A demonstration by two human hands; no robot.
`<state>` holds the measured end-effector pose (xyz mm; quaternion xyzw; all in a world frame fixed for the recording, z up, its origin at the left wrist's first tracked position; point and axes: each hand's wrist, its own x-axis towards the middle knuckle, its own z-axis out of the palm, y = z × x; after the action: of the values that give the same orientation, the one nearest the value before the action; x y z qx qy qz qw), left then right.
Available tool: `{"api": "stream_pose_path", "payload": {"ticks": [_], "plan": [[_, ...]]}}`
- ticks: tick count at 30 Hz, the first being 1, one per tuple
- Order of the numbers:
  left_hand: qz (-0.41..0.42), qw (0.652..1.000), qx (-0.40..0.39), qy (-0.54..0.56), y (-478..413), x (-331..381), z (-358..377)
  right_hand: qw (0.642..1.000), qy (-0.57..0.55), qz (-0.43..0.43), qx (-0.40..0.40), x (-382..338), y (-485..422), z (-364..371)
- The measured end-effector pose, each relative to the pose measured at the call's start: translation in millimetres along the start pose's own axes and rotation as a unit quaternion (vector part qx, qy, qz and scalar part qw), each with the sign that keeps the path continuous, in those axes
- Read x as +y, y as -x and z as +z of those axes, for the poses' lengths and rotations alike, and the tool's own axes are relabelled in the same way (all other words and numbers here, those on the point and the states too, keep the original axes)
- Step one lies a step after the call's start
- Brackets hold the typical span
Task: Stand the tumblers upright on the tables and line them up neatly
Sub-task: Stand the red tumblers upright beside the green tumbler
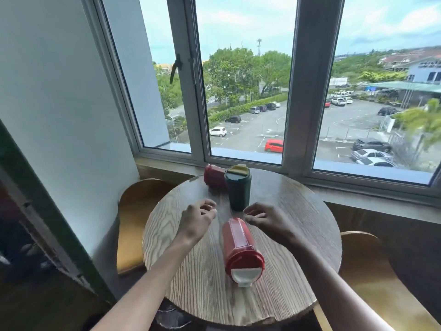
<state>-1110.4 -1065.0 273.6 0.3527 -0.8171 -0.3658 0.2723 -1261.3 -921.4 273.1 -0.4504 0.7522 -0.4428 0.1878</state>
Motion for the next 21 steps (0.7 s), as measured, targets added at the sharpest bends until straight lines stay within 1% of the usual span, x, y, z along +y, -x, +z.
{"api": "stream_pose_path", "payload": {"ticks": [5, 9, 12, 15, 18, 20, 21], "plan": [[0.080, 0.995, -0.048, 0.030, -64, -5, 6, 0.997, 0.029, 0.063, -0.023, 5, -5, 13], [0.150, 0.984, -0.094, 0.030, -115, -3, 11, 0.994, 0.023, 0.103, 0.014, 1, 4, 24], [0.191, 0.971, -0.138, -0.029, -148, 3, 16, 0.986, 0.014, 0.146, 0.073, -9, 17, 35], [0.230, 0.951, -0.202, -0.049, -170, 1, 23, 0.972, -0.015, 0.175, 0.156, -23, 32, 51], [0.229, 0.947, -0.227, -0.023, -179, -4, 31, 0.947, -0.021, 0.192, 0.256, -31, 49, 68], [0.219, 0.949, -0.225, 0.020, -182, -5, 35, 0.940, -0.009, 0.197, 0.279, -30, 65, 80], [0.215, 0.950, -0.225, 0.040, -182, -5, 36, 0.942, -0.008, 0.199, 0.270, -25, 72, 86]]}}
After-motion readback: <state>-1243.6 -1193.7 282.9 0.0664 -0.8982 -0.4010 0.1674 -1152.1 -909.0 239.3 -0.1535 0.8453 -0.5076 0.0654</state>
